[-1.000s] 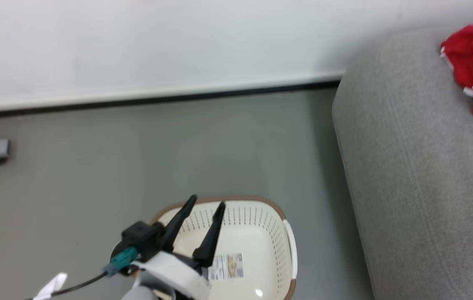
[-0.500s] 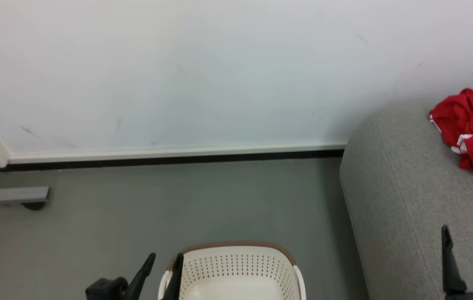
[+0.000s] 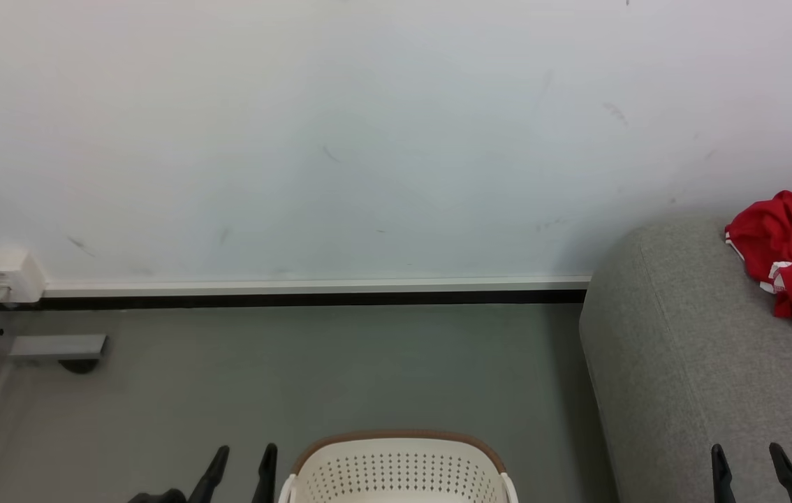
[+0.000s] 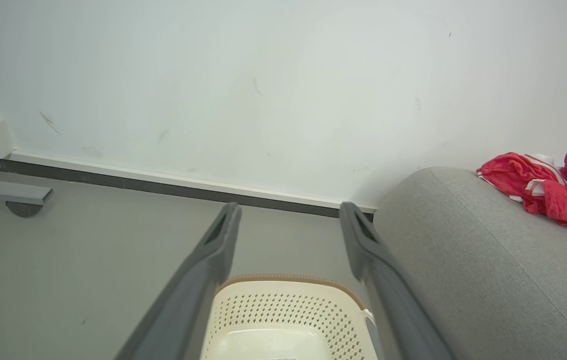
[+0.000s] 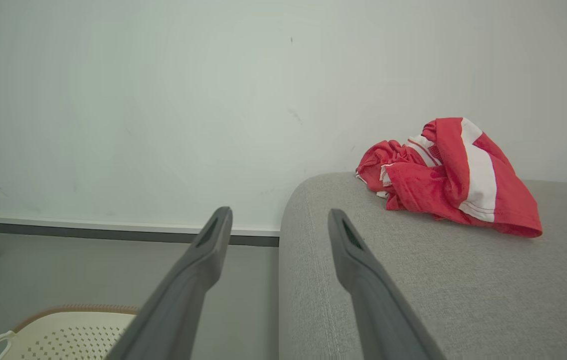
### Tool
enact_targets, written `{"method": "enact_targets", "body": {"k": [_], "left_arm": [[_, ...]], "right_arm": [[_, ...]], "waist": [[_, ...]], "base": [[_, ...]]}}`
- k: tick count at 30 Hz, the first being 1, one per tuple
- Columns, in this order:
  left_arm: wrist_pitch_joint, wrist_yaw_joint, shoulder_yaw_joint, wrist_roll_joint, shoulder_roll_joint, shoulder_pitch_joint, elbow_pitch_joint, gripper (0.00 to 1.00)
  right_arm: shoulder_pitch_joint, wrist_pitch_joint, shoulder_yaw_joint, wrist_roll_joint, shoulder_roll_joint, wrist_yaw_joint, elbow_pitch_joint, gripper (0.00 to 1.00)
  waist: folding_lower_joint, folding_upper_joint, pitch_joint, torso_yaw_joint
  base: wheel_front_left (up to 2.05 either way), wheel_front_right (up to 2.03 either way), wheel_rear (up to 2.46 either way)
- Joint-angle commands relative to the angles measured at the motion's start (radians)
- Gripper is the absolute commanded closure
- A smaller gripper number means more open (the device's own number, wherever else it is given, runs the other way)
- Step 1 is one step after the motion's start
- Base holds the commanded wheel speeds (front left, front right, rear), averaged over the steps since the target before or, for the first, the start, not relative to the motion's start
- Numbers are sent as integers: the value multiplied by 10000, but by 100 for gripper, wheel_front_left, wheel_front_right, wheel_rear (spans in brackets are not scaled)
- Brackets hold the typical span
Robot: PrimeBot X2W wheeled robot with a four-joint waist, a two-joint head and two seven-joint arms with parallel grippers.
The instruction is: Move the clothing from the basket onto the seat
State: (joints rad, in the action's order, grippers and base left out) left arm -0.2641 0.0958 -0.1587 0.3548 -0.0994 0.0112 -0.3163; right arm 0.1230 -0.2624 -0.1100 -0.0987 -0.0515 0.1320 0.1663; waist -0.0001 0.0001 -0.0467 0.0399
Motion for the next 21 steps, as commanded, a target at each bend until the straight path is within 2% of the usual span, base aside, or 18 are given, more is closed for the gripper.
{"method": "enact_targets", "body": {"k": [1, 21], "left_arm": [[-2, 60, 123, -196, 49, 186, 5, 0], [-3, 240, 773, -816, 386, 256, -33, 0]], "right_arm": [[126, -30, -15, -53, 7, -27, 79, 0], [194, -31, 216, -290, 9, -27, 337, 0]], "waist": [[1, -1, -28, 20], [1, -1, -38, -27]], "base": [[0, 0, 0], [0, 0, 0]]}}
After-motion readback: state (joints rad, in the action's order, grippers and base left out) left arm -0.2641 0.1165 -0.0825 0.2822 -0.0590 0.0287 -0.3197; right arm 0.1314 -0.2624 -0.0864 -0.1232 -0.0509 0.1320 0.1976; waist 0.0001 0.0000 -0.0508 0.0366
